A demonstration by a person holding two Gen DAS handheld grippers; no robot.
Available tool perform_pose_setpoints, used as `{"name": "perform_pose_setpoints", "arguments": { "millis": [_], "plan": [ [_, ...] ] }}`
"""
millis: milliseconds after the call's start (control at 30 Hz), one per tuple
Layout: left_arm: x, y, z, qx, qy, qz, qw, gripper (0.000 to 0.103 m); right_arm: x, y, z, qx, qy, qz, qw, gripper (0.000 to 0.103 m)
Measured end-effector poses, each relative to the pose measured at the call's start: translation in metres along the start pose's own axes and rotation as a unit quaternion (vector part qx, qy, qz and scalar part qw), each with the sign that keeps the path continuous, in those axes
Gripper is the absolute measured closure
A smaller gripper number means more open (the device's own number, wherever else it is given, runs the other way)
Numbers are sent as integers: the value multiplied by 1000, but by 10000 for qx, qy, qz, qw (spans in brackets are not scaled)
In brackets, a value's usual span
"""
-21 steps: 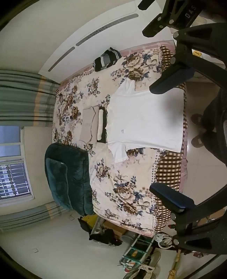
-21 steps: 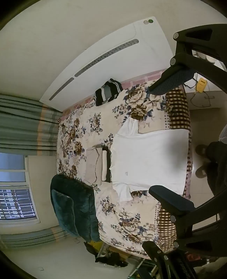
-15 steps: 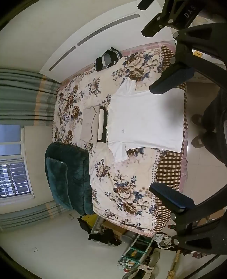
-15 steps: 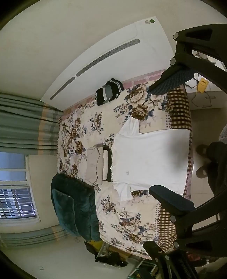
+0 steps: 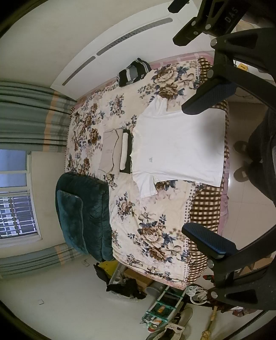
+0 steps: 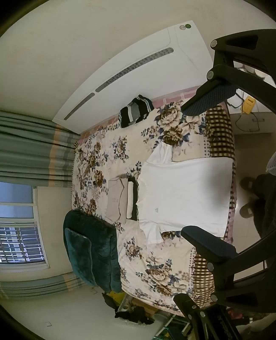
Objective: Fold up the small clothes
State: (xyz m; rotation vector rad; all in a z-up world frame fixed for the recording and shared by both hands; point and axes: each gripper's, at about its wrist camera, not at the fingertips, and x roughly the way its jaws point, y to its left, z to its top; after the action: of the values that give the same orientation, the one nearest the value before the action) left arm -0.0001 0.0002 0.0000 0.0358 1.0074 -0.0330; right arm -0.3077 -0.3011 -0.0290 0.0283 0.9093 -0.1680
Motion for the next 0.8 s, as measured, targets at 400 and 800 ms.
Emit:
{"name": "perform_pose_setpoints", "arguments": {
  "millis": [400,800],
  "plan": [
    [0,1,0,-22,-25,-25,10000,0,1,0,-1,-14,-46,1,10000,0],
    [-1,3,2,-23,-32,-39,10000,0,-7,0,6,-30,-75,9,10000,0]
  ]
}}
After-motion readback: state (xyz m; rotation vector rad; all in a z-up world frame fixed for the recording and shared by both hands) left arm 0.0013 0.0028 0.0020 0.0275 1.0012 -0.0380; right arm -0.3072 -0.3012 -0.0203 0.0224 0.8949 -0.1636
